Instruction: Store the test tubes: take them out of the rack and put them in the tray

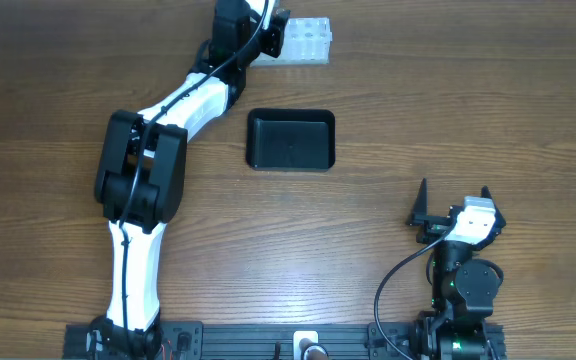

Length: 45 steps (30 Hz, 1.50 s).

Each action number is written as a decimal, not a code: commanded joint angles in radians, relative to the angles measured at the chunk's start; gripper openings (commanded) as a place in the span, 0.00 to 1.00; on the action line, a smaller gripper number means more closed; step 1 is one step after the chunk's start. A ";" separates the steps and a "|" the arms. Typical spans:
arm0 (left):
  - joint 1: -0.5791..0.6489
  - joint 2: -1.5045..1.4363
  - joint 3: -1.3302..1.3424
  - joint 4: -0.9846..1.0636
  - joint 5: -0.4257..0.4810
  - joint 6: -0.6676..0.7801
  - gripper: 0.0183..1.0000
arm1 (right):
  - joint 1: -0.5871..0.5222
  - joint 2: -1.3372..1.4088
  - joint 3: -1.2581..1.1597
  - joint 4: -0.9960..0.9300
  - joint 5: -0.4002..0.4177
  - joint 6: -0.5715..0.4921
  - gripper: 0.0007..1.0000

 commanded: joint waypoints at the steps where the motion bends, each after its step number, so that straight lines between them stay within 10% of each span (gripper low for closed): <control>1: -0.013 0.026 0.015 0.000 -0.012 0.012 0.41 | 0.005 -0.010 -0.006 -0.003 0.002 -0.004 0.99; 45: -0.021 0.026 0.015 0.000 -0.034 0.012 0.11 | 0.005 -0.010 -0.006 -0.003 0.002 -0.004 0.99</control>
